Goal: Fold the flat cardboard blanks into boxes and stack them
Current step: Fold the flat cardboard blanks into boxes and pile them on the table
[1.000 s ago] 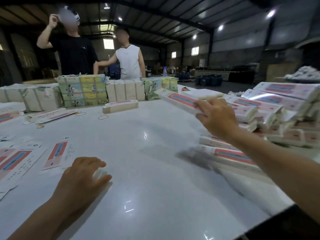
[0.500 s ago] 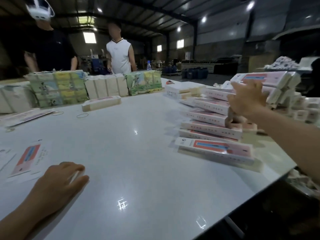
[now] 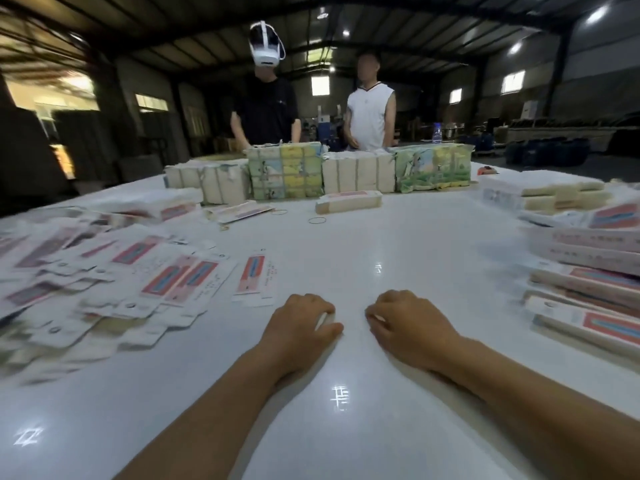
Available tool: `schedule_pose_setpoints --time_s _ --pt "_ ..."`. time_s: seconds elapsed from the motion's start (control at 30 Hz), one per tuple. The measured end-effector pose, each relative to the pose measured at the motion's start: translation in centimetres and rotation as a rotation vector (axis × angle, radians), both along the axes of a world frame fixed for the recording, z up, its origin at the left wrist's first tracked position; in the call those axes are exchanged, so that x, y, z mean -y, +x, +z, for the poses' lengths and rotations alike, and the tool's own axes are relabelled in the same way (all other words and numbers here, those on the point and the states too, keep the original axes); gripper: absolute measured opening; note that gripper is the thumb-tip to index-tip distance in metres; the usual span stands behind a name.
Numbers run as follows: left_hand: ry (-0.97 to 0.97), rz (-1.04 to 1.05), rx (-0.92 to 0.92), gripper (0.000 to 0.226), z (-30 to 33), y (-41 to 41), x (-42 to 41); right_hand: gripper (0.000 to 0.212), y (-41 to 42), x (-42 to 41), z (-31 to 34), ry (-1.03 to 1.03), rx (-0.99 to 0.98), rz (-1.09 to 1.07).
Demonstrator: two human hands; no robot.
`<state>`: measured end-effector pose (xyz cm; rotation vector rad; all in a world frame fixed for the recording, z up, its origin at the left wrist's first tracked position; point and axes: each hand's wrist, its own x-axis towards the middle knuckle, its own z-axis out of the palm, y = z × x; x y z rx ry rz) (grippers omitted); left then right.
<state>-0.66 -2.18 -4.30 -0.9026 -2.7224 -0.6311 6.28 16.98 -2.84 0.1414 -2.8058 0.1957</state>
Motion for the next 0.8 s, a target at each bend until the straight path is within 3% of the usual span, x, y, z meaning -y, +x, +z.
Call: schedule_pose_setpoints --time_s 0.13,0.27,0.37,0.47,0.53,0.63,0.8 --pt "0.006 0.005 0.046 0.033 0.1 0.2 -0.2 0.031 -0.3 -0.4 -1.2 -0.094 -0.023 0.013" --pt "0.232 0.048 0.342 0.020 3.3 -1.6 0.9 0.028 -0.2 -0.3 -1.3 -0.142 -0.044 0.035" --pt "0.278 0.292 0.303 0.020 6.6 -6.0 5.3 0.028 -0.3 -0.3 -1.4 -0.160 -0.071 0.033" --pt "-0.002 0.771 0.171 0.043 8.0 -9.8 12.0 0.026 -0.3 -0.2 -1.4 -0.169 -0.071 0.034" --pt "-0.163 1.014 0.224 0.076 7.7 -11.1 16.2 0.024 -0.4 -0.2 -1.4 -0.182 -0.073 0.029" --pt "-0.281 1.093 0.339 0.112 6.6 -12.8 20.1 0.024 -0.6 -0.1 -1.3 -0.168 -0.054 0.028" --pt "-0.271 1.090 0.385 0.111 6.7 -14.8 20.8 0.023 -0.5 0.1 -1.2 -0.175 -0.038 0.022"
